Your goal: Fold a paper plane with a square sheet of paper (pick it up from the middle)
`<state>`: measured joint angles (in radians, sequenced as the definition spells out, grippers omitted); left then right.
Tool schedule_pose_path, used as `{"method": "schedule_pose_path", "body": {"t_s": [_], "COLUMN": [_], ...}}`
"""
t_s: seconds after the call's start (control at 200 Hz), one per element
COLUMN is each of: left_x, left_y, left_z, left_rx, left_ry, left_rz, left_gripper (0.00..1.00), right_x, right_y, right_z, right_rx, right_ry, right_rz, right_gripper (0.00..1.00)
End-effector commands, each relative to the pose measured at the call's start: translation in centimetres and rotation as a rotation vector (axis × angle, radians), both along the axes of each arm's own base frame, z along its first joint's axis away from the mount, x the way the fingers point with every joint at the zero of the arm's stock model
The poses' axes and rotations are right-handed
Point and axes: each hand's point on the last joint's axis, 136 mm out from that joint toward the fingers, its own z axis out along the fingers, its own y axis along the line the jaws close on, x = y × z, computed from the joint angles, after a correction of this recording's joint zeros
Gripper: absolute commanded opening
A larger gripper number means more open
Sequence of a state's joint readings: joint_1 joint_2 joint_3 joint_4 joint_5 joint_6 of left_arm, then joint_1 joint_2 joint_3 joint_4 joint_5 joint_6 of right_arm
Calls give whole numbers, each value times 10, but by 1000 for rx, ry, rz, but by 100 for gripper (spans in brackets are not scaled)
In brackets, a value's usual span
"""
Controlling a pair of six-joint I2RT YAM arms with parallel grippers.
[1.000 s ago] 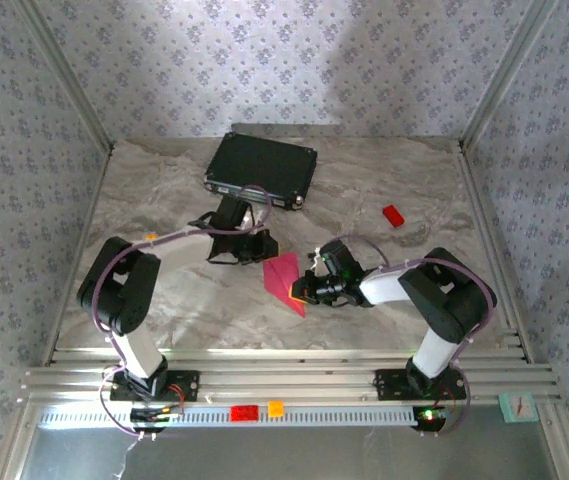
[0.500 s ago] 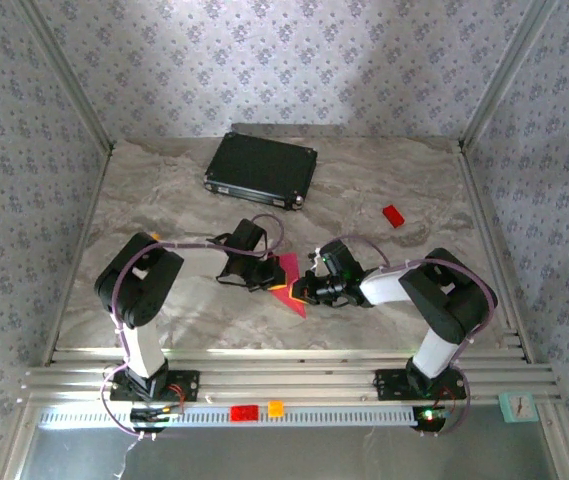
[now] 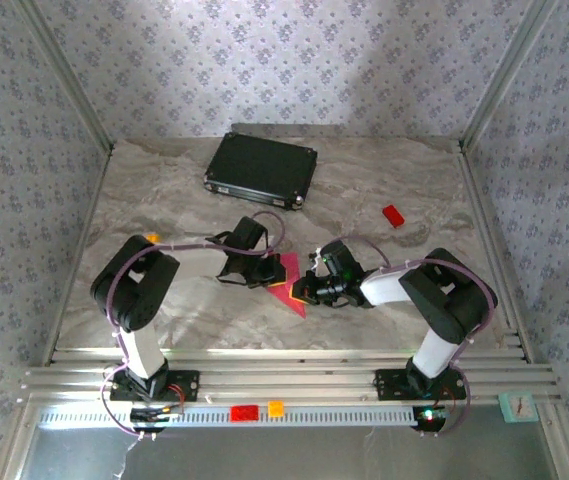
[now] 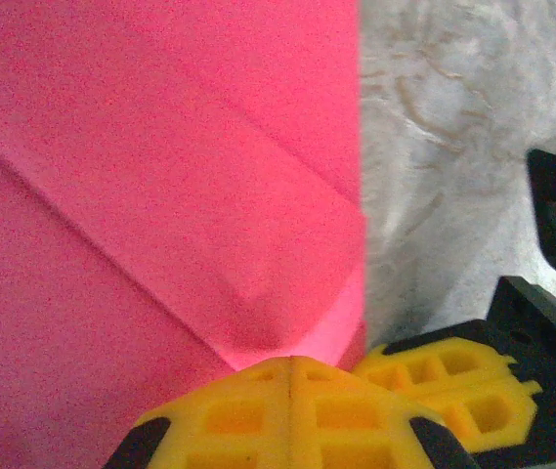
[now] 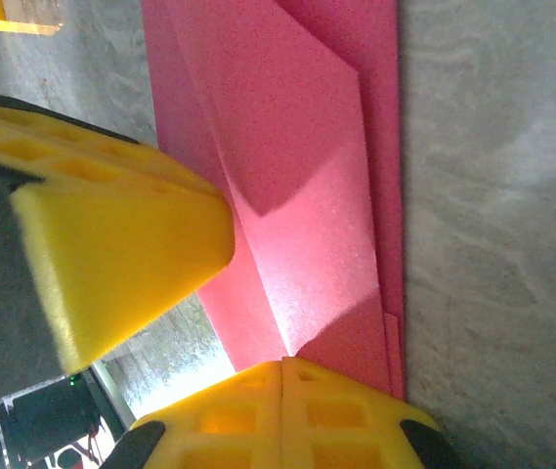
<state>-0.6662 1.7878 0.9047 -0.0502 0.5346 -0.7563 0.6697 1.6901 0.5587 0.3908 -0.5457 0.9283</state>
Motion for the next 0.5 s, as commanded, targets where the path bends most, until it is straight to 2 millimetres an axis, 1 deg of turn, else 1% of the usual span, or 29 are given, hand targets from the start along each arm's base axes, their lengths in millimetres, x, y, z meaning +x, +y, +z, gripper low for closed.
{"method": "schedule_pose_path", "body": {"t_s": [0.0,0.14,0.265,0.395,0.495], "left_x": [-6,-14,-18,-14,-5], "left_y": [-18,-18,-10,-2,5], "left_z": [15,-1,-19,-34,-36], "left_rx": [-74,-70,-13,20,35], "left_ry": [5,64,99,118,113], "left_rz": [-32,-21,-14,-2,8], "left_gripper": [1,0,0,0,0], "right_x": [-52,-52,-52,-53,-55], "right_y": [-54,-54,-54,-55,-57], "right_z": [-69,-69,-70,-71,-71], "right_rx": [-275,-275,-277,-279,-281], "right_ry": [235,236,239,241,243], "right_rz": [-40,-42,-39,-38,-41], "right_gripper": [0,0,0,0,0]}}
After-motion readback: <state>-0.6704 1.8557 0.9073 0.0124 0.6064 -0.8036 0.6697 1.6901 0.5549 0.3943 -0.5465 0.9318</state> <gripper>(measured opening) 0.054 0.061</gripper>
